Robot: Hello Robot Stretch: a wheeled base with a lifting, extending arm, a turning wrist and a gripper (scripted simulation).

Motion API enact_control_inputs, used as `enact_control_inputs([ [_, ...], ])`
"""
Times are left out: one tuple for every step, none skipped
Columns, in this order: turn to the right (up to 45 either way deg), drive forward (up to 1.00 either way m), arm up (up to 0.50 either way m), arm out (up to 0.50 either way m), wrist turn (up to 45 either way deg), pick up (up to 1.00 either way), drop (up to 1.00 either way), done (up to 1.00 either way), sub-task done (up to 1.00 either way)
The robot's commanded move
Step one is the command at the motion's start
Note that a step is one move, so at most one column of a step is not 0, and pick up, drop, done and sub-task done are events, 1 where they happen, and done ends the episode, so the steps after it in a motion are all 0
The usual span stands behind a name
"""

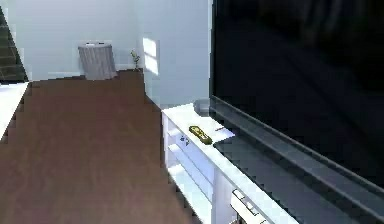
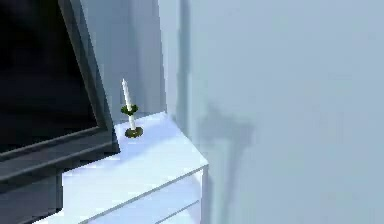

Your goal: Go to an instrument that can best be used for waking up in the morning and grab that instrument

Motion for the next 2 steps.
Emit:
enact_control_inputs([
  [-39.0,0.0,0.0,0.0,0.0,0.0,0.0,0.0,0.0],
  [0.0,0.15,0.0,0.0,0.0,0.0,0.0,0.0,0.0],
])
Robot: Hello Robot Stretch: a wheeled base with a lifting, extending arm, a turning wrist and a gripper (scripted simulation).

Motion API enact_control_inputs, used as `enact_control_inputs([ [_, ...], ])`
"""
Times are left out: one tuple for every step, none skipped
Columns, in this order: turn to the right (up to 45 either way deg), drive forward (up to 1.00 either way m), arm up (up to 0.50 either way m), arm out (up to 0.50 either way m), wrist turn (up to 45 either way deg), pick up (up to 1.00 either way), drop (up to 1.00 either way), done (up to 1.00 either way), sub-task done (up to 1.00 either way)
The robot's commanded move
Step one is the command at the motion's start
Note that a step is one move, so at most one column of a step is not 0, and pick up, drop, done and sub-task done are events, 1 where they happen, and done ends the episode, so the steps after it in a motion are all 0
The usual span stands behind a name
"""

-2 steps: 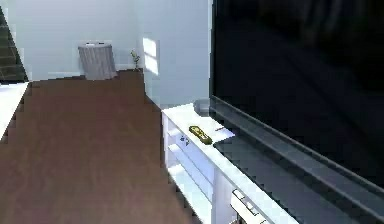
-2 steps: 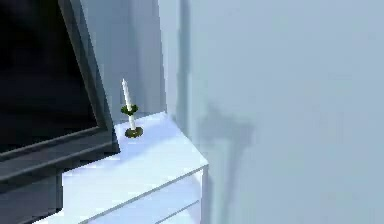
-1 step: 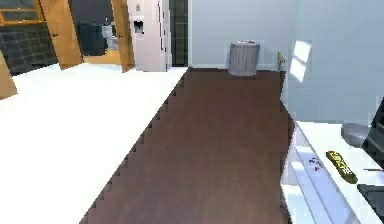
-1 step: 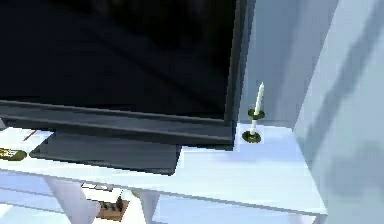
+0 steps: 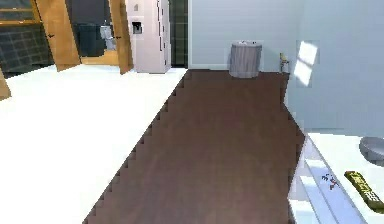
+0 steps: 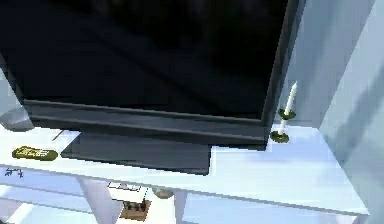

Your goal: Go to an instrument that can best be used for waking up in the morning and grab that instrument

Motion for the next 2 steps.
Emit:
enact_control_inputs([
  [-27.0,0.0,0.0,0.0,0.0,0.0,0.0,0.0,0.0],
  [0.0,1.0,0.0,0.0,0.0,0.0,0.0,0.0,0.0],
])
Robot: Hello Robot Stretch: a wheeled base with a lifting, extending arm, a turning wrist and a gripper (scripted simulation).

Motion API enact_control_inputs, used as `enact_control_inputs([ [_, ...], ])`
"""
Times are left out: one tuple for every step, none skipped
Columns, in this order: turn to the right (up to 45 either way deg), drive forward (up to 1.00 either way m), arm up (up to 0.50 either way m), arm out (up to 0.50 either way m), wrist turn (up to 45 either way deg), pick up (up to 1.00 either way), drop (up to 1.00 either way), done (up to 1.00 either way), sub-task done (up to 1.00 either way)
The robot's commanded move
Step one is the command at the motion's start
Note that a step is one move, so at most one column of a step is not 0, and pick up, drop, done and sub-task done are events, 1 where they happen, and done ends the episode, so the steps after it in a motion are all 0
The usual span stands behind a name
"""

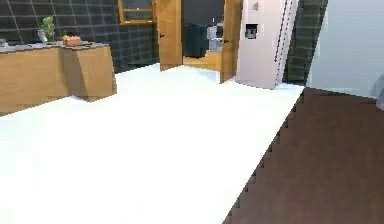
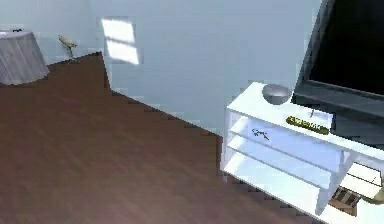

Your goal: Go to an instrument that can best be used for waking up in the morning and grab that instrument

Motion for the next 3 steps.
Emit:
enact_control_inputs([
  [0.0,1.0,0.0,0.0,0.0,0.0,0.0,0.0,0.0],
  [0.0,1.0,0.0,0.0,0.0,0.0,0.0,0.0,0.0],
  [0.0,1.0,0.0,0.0,0.0,0.0,0.0,0.0,0.0],
])
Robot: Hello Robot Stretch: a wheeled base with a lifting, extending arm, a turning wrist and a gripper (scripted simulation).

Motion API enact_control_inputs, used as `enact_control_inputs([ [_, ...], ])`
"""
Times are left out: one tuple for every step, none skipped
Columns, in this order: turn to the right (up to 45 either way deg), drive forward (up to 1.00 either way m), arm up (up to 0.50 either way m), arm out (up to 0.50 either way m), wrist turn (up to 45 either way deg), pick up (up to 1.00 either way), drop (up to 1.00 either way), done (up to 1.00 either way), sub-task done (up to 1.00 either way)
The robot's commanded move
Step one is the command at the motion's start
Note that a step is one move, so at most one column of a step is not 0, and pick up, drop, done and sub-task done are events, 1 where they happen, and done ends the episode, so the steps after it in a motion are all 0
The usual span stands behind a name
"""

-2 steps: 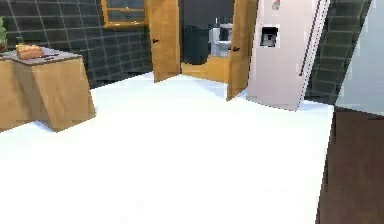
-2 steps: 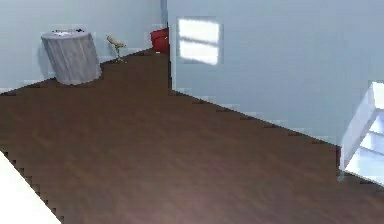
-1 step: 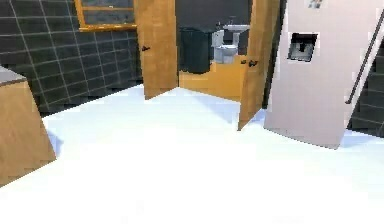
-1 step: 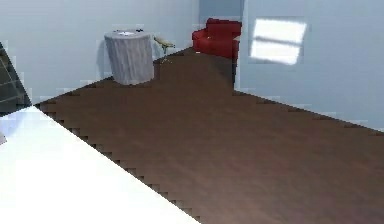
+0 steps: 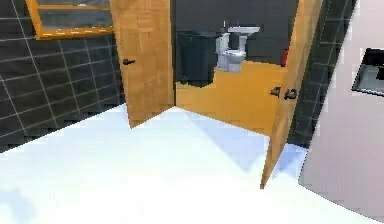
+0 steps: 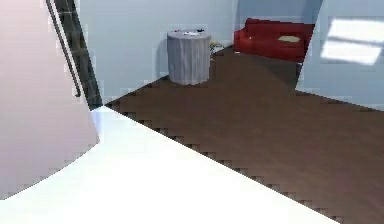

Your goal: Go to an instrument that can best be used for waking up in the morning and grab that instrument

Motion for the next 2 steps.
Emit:
enact_control_inputs([
  [-3.0,0.0,0.0,0.0,0.0,0.0,0.0,0.0,0.0],
  [0.0,1.0,0.0,0.0,0.0,0.0,0.0,0.0,0.0],
])
